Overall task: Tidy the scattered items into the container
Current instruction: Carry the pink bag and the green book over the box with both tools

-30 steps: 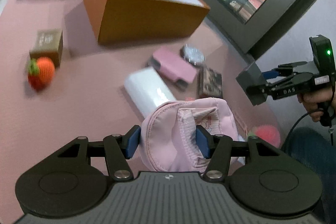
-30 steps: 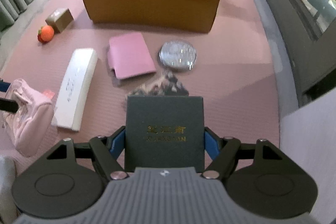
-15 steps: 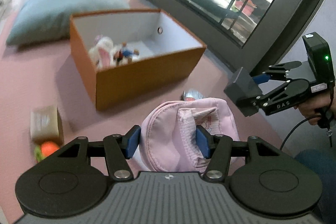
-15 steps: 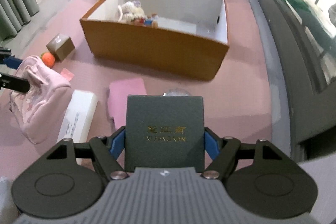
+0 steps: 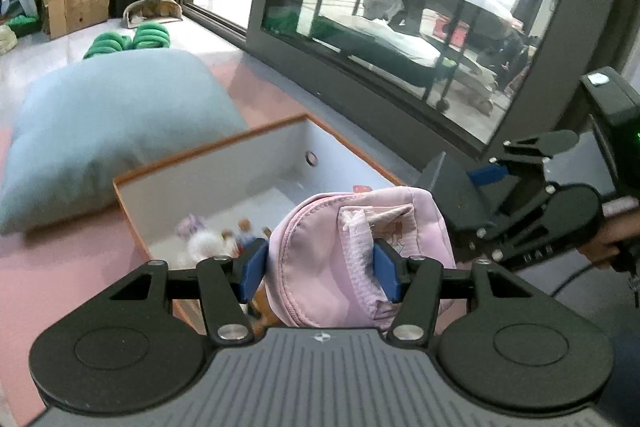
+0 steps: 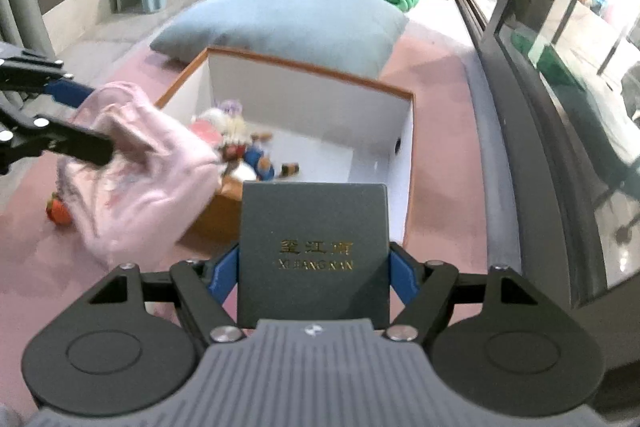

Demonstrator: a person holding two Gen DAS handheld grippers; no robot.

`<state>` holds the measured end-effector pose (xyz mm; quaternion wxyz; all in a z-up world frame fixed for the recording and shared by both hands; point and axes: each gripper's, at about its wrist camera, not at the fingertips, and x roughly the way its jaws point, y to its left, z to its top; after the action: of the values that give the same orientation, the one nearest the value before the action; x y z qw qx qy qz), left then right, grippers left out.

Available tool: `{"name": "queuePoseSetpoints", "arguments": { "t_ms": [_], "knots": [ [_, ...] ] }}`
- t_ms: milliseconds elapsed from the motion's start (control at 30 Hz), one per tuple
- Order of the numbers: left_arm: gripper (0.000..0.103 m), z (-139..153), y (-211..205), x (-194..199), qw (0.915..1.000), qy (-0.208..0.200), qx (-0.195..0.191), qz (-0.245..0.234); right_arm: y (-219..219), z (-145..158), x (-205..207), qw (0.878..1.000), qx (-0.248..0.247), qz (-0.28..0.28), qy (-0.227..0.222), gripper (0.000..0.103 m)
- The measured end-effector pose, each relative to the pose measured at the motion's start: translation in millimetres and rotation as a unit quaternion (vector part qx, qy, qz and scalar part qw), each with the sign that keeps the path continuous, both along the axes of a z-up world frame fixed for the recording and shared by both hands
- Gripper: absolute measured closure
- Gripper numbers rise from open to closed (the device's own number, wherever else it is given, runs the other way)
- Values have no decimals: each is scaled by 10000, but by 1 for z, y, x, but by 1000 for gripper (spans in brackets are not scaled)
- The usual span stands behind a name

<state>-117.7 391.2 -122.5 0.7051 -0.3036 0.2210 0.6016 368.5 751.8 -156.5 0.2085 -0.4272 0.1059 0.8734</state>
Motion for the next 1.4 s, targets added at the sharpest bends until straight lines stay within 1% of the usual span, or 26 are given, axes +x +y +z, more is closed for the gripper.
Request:
{"name": "queuePoseSetpoints", "arguments": {
  "t_ms": [67,167,367,500,667,800,1033,1133,1267,1400],
  "knots": [
    [37,1,12,-5,10000,45,-36,-31,6,0,-9,10000,23,44,16,26],
    [37,-2,31,-10,9994,306,-118,-135,14,-2,-21,9998,95,151,0,26],
    [37,-16,70,-25,9975,596,-255,-277,43,-14,-43,9994,251,195,-104,26],
    [37,-29,89,-27,9941,935,-360,-420,59,-23,-57,9989,276,320,-182,26],
    [37,-46,110,-26,9914,1074,-462,-592,66,-34,-72,9979,296,504,-278,26],
    [37,-58,120,-19,9866,1362,-542,-713,67,-47,-81,9970,222,645,-375,26],
    [37,-79,134,-14,9835,1433,-649,-894,65,-67,-90,9945,102,883,-557,26],
    [37,-83,139,-14,9835,1397,-658,-945,63,-74,-94,9931,79,995,-622,26],
    [37,-89,148,-6,9796,1529,-663,-1125,62,-82,-97,9908,52,1133,-736,26],
    [37,-94,156,1,9780,1569,-649,-1213,62,-90,-97,9887,10,1202,-900,26]
  ]
}}
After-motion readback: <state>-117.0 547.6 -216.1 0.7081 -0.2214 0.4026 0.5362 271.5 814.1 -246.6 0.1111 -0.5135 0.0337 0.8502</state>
